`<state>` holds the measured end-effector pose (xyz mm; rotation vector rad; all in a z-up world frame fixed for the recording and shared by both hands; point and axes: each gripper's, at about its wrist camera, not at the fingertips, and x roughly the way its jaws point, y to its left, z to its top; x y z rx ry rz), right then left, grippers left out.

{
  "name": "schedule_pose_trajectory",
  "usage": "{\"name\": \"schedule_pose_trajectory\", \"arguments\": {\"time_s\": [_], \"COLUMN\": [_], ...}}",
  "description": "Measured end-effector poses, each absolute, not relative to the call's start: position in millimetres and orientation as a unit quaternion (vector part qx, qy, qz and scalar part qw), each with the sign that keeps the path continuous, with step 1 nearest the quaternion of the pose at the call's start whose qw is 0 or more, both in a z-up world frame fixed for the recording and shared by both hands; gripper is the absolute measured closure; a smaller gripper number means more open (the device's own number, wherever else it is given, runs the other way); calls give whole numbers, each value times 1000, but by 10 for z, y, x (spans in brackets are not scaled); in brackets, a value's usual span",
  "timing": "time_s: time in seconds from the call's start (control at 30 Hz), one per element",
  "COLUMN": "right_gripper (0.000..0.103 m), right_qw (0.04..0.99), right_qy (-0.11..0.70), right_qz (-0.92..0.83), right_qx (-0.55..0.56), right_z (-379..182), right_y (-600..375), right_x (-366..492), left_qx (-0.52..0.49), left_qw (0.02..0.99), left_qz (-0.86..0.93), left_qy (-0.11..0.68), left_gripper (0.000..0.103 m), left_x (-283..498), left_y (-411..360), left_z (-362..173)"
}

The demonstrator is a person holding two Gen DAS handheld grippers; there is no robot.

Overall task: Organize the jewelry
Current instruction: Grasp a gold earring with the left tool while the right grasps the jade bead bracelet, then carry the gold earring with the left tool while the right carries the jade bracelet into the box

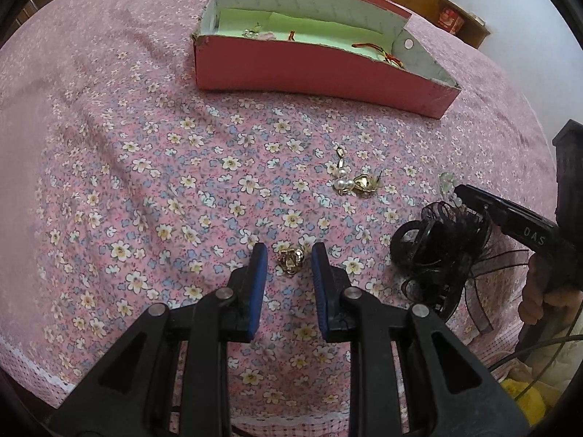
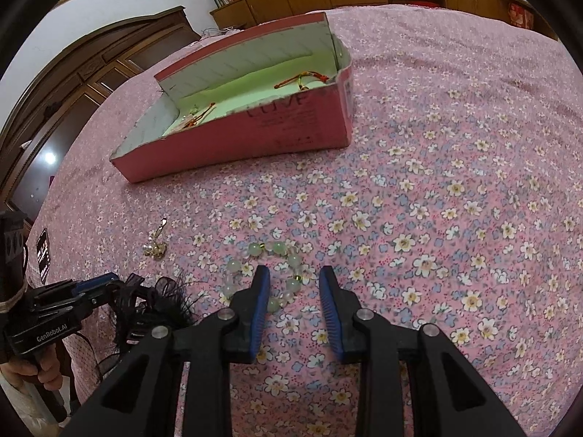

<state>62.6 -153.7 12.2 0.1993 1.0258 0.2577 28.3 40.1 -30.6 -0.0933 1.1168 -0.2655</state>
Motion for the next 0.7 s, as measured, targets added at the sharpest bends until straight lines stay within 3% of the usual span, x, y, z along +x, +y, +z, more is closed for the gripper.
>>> {"name": "schedule_pose_trajectory", "arguments": {"time_s": [0.17,0.3,0.7], "right_gripper": [84,92,94], "right_qw": [857,859,880], "right_qy": [489,487,445], "right_qz": [127,125,133], "right_qx": [99,99,98], "right_z": [96,81,254], "right_y": [-1528,-1527,-1548], "right_x": [643,651,535], "left_qx": [-42,-42,-61], "left_qw": [840,842,856], "left_qz": [-132,-131,-134], "left_qy": [524,521,495], "left_gripper": [96,97,97], "left_x": [300,304,243], "left_y": [336,299,365], "left_z": [-333,-347,-213]}}
